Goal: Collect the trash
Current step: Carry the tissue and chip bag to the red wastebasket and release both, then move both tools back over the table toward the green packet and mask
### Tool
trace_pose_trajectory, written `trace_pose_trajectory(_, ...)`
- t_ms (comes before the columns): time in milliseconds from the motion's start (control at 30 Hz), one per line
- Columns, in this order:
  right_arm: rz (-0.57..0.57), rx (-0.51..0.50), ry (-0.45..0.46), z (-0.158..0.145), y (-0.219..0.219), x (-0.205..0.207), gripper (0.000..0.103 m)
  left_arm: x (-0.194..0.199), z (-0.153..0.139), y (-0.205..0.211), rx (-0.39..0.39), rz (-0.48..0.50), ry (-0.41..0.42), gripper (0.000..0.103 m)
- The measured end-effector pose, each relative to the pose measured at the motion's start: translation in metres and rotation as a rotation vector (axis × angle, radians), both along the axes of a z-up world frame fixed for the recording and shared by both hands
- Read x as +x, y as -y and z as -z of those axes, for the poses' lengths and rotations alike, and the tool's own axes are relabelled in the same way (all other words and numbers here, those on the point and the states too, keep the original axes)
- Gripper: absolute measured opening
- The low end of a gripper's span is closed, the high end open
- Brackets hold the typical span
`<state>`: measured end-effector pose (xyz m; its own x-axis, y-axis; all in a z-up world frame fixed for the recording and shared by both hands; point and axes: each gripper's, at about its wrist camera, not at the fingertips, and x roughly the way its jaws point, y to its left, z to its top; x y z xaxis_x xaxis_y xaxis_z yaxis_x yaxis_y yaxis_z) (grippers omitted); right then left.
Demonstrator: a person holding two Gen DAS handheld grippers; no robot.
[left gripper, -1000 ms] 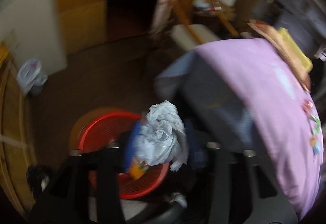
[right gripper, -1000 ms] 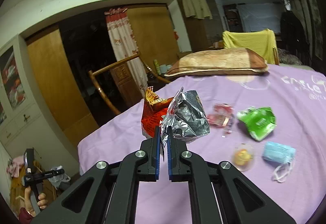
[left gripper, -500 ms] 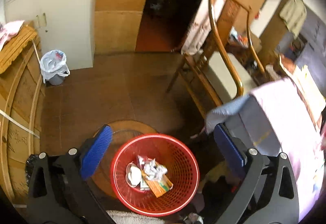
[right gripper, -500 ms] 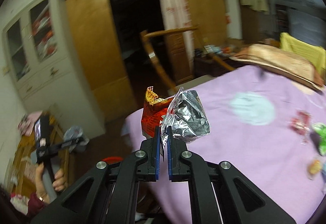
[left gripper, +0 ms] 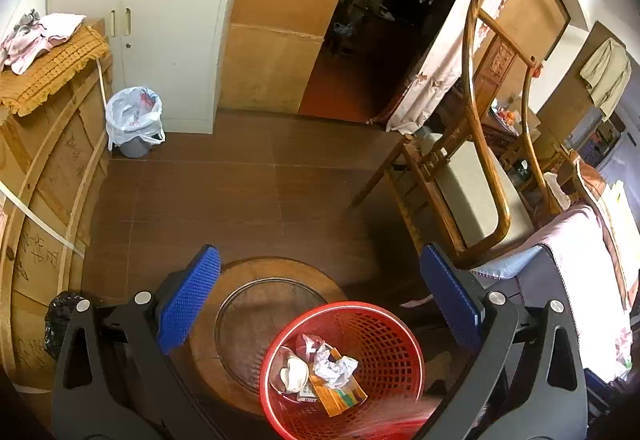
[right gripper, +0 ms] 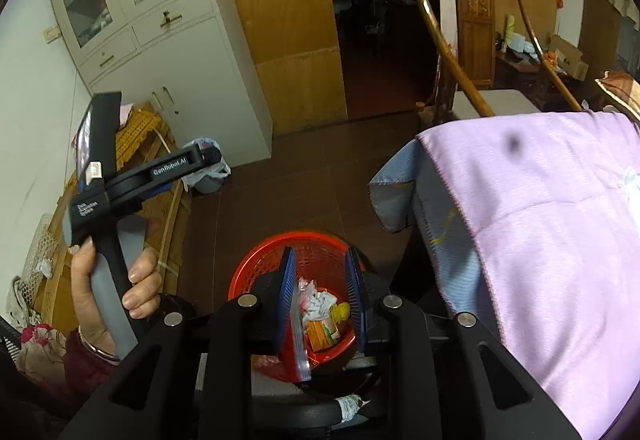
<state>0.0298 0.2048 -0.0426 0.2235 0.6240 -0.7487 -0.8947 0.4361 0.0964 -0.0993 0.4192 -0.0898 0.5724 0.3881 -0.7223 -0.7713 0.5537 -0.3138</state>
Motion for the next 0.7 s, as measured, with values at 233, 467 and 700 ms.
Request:
trace_pose_trajectory(233,0.055,0.034,0.012,-0.01,0.028,0.012,0.025,0.007,-0.003,0.009,0.014,0.035,-0.011,0.096)
trace_pose_trajectory(467,0.167,0.115,0.045,-0.029,0.078,0.029,0.033,0.018,-0.014,0.033,0.03,0.104,-0.004,0.096)
trace_pose_trajectory(700,0.314,0.23,0.149,-0.058,0.152,0.029,0.056,0.028,-0.037,0.078,0.101,0.208,0.001,0.096)
